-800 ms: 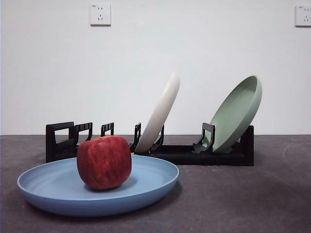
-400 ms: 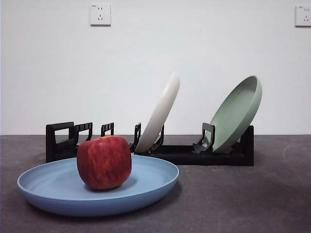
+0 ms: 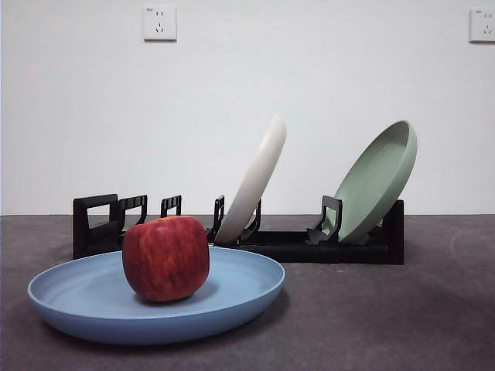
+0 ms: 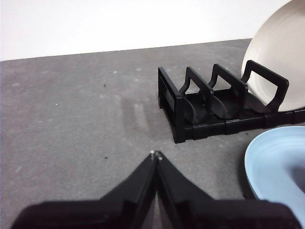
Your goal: Take the blue plate from the plate rack,put the plate on the table,take the apple from the table,put the apple in the plate
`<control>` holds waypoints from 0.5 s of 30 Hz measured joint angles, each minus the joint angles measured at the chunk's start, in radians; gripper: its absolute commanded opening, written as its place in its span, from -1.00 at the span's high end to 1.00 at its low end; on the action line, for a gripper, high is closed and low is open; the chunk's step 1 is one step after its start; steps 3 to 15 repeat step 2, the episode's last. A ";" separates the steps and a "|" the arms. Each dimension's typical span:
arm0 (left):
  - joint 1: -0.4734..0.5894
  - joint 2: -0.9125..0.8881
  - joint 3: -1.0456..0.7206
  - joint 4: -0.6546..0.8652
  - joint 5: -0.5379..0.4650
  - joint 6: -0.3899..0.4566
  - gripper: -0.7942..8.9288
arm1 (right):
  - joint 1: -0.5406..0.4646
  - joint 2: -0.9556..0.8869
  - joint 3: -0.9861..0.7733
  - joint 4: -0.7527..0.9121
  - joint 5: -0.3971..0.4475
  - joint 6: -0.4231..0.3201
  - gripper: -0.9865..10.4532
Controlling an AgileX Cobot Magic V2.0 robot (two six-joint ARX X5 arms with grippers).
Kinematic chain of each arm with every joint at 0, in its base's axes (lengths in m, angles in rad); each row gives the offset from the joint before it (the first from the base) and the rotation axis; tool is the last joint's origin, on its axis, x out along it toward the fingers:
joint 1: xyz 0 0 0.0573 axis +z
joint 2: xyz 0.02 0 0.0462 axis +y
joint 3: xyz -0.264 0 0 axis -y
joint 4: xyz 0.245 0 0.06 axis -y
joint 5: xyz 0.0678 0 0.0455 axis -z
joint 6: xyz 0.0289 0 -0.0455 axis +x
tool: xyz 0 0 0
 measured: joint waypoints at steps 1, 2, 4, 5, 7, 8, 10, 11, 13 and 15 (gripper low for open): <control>0.000 0.000 0.000 0.000 0.000 0.000 0.84 | 0.000 0.000 0.000 0.000 0.000 0.000 0.83; 0.000 0.000 0.000 0.000 0.000 0.000 0.84 | 0.000 0.000 0.000 0.000 0.000 0.000 0.83; 0.000 0.000 0.000 0.000 0.000 0.000 0.84 | 0.000 0.000 0.000 0.000 0.000 0.000 0.83; 0.000 0.000 0.000 0.000 0.000 0.000 0.84 | 0.000 0.000 0.000 0.000 0.000 0.000 0.83; 0.000 0.000 0.000 0.000 0.000 0.000 0.84 | 0.000 0.000 0.000 0.000 0.000 0.000 0.83; 0.000 0.000 0.000 0.000 0.000 0.000 0.84 | 0.000 0.000 0.000 0.000 0.000 0.000 0.83; 0.000 0.000 0.000 0.000 0.000 0.000 0.84 | 0.000 0.000 0.000 0.000 0.000 0.000 0.83; 0.000 0.000 0.000 0.000 0.000 0.000 0.84 | 0.000 0.000 0.000 0.000 0.000 0.000 0.83; 0.000 0.000 0.000 0.000 0.000 0.000 0.84 | 0.000 0.000 0.000 0.000 0.000 0.000 0.83; 0.000 0.000 0.000 0.000 0.000 0.000 0.84 | 0.000 0.000 0.000 0.000 0.000 0.000 0.83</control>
